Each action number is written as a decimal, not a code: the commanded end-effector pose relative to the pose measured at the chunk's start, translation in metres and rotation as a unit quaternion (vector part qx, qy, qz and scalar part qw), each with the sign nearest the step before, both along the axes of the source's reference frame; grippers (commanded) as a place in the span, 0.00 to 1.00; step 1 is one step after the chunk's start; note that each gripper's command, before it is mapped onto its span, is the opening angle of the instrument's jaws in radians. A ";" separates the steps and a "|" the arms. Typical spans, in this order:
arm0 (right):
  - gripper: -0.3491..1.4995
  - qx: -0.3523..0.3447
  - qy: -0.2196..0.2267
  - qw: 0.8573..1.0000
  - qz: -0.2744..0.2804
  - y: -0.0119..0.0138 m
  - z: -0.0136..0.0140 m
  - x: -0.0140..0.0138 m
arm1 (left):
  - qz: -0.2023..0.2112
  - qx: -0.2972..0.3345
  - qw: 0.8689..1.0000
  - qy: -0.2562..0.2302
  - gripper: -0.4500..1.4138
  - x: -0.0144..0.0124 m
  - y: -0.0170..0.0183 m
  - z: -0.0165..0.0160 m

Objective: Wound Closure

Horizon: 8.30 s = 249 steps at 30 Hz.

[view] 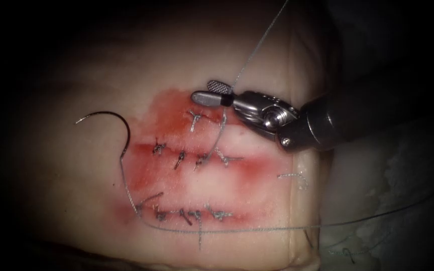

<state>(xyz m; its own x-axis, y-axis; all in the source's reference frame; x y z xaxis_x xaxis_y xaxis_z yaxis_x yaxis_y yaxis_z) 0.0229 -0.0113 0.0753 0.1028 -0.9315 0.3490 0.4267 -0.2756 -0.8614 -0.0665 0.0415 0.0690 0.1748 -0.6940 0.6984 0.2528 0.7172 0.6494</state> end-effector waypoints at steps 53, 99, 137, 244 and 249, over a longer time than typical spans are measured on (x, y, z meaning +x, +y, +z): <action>0.62 -0.105 0.076 0.989 -0.071 0.0006 0.0026 0.0012 | 0.004 0.071 0.996 -0.054 0.00 -0.0005 0.0000 0.0008; 0.96 -0.119 -0.010 0.993 -0.024 -0.0014 -0.0054 -0.0156 | 0.086 0.013 0.993 0.082 0.00 0.0101 -0.0044 0.0006; 0.98 -0.090 -0.008 0.996 -0.001 -0.0052 -0.0069 -0.0128 | 0.388 -0.023 0.883 0.263 0.73 0.0309 -0.0071 0.0060; 0.96 -0.244 -0.007 0.967 -0.073 -0.0045 -0.0068 -0.0060 | 0.068 -0.099 0.987 -0.107 0.00 0.0155 -0.0207 0.0042; 0.97 -0.245 -0.011 0.967 -0.069 -0.0041 -0.0064 -0.0043 | 0.054 -0.095 0.987 -0.115 0.00 0.0152 -0.0200 0.0034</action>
<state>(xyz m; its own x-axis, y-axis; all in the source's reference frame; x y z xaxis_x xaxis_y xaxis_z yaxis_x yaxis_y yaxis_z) 0.0177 -0.0152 0.0686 -0.0275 -0.6588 0.7518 0.3755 -0.7038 -0.6030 -0.0506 0.0210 0.0720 0.0620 -0.5368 0.8415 0.0306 0.8437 0.5359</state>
